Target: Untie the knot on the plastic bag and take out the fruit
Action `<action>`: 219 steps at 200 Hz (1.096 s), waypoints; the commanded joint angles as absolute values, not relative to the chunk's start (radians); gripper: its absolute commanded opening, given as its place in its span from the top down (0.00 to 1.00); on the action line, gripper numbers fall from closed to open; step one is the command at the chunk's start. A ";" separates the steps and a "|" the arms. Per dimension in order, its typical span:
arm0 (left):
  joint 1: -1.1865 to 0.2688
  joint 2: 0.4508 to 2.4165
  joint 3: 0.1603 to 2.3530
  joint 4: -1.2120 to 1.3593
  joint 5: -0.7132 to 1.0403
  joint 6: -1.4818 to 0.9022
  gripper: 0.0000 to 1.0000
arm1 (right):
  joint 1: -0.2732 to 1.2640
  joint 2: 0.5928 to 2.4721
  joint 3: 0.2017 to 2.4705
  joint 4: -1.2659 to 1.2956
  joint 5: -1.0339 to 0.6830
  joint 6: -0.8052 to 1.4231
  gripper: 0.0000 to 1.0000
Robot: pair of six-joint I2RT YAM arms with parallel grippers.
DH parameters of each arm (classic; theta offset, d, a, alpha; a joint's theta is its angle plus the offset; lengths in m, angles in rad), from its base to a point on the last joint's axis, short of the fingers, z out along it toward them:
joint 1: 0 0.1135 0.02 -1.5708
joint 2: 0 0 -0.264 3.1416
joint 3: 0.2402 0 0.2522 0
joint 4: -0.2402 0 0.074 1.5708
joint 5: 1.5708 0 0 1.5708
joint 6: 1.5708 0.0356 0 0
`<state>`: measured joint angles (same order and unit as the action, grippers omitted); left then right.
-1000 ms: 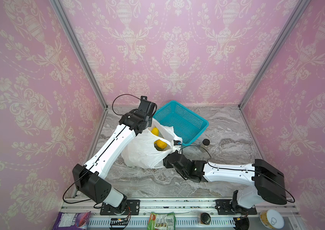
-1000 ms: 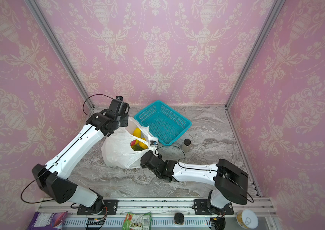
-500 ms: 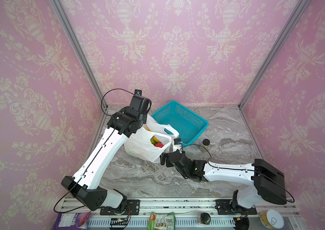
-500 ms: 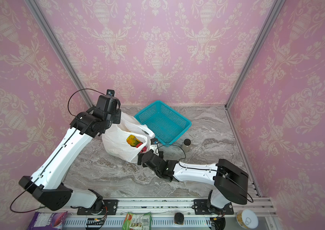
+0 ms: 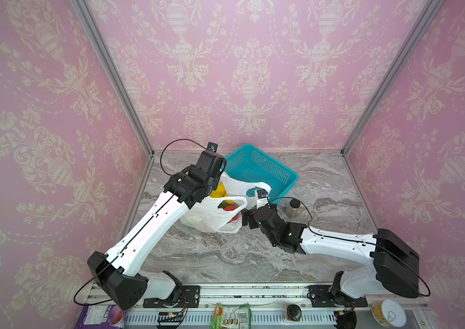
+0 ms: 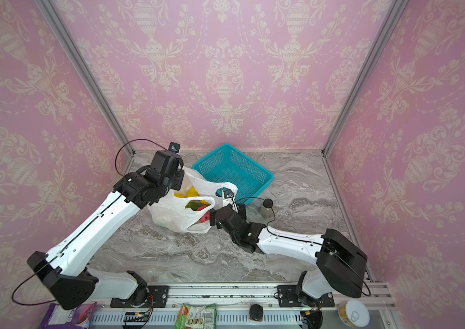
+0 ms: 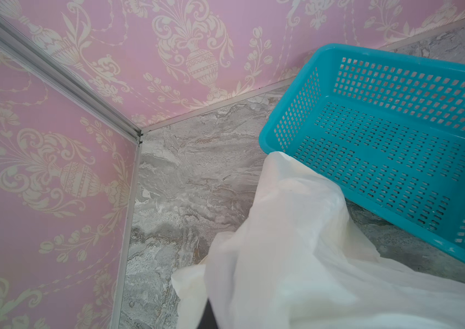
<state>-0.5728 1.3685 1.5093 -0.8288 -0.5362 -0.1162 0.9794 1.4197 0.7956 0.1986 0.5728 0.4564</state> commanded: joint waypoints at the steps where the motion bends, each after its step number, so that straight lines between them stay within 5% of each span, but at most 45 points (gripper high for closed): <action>1: -0.575 1.331 1.511 -0.802 -0.513 -0.095 1.00 | 0.967 1.364 0.734 0.317 0.509 0.284 0.00; 47: -0.578 1.324 1.520 -0.811 -0.445 -0.098 1.00 | 0.945 1.315 0.779 0.311 0.432 0.199 0.00; 75: -0.578 1.293 1.504 -0.821 -0.399 -0.118 0.90 | 0.938 1.307 0.815 0.291 0.422 0.186 0.00; 86: -0.580 1.276 1.497 -0.828 -0.386 -0.136 0.80 | 0.938 1.303 0.812 0.296 0.417 0.187 0.03; 116: -0.593 1.211 1.459 -0.836 -0.350 -0.203 0.29 | 0.938 1.292 0.797 0.311 0.394 0.194 0.23; 135: -0.636 1.161 1.424 -0.843 -0.364 -0.267 0.19 | 0.938 1.283 0.792 0.311 0.391 0.203 0.27; 190: -0.856 0.999 1.290 -0.892 -0.549 -0.435 0.16 | 0.938 1.272 0.780 0.318 0.356 0.214 0.26; 219: -0.959 0.937 1.173 -0.850 -0.504 -0.468 0.15 | 0.939 1.269 0.778 0.321 0.371 0.207 0.37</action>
